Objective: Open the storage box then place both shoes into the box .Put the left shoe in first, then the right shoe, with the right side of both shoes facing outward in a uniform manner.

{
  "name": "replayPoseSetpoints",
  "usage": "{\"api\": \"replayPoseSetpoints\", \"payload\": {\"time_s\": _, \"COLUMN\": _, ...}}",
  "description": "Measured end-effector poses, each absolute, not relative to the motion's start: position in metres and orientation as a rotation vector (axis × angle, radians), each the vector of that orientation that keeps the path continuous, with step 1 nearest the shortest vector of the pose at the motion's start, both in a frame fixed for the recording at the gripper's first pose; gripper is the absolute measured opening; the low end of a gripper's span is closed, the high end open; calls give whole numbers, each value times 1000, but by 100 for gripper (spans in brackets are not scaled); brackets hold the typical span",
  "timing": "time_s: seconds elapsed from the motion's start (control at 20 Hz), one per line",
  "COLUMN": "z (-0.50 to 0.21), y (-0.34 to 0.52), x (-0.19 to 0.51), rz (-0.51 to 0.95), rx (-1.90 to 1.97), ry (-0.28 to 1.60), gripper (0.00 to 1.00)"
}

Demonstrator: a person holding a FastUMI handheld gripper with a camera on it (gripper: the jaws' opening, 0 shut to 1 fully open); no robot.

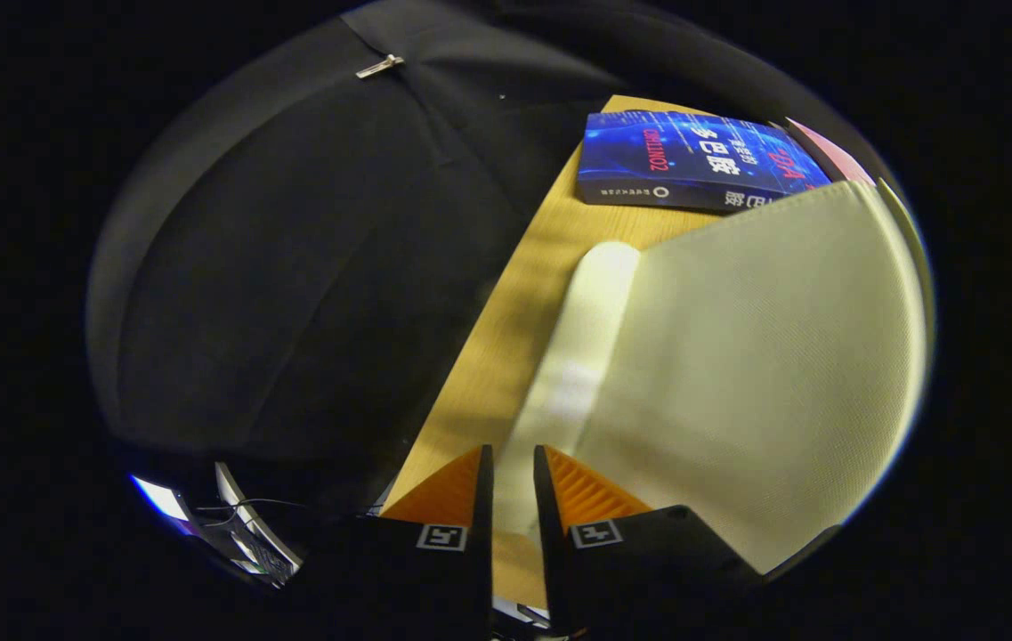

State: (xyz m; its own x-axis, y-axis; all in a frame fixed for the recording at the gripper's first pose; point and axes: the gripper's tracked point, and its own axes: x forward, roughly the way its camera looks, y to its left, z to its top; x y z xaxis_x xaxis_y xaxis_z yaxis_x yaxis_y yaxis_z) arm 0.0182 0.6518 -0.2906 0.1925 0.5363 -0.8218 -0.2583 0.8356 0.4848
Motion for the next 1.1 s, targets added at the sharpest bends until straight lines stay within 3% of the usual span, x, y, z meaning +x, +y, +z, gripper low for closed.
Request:
{"api": "replayPoseSetpoints", "payload": {"time_s": 0.25, "z": -251, "y": 651, "x": 13, "rz": 664, "rx": 281, "ry": 1204, "gripper": 65}}
{"api": "replayPoseSetpoints", "payload": {"time_s": 0.55, "z": -166, "y": 594, "x": 15, "rz": 794, "rx": 301, "ry": 979, "gripper": 94}}
{"api": "replayPoseSetpoints", "payload": {"time_s": 0.65, "z": -136, "y": 557, "x": 17, "rz": 822, "rx": 294, "ry": 878, "gripper": 98}}
{"api": "replayPoseSetpoints", "payload": {"time_s": 0.9, "z": -85, "y": 451, "x": 11, "rz": 821, "rx": 291, "ry": 678, "gripper": 98}}
{"api": "replayPoseSetpoints", "payload": {"time_s": 1.1, "z": -90, "y": 351, "x": 6, "rz": 715, "rx": 229, "ry": 599, "gripper": 98}}
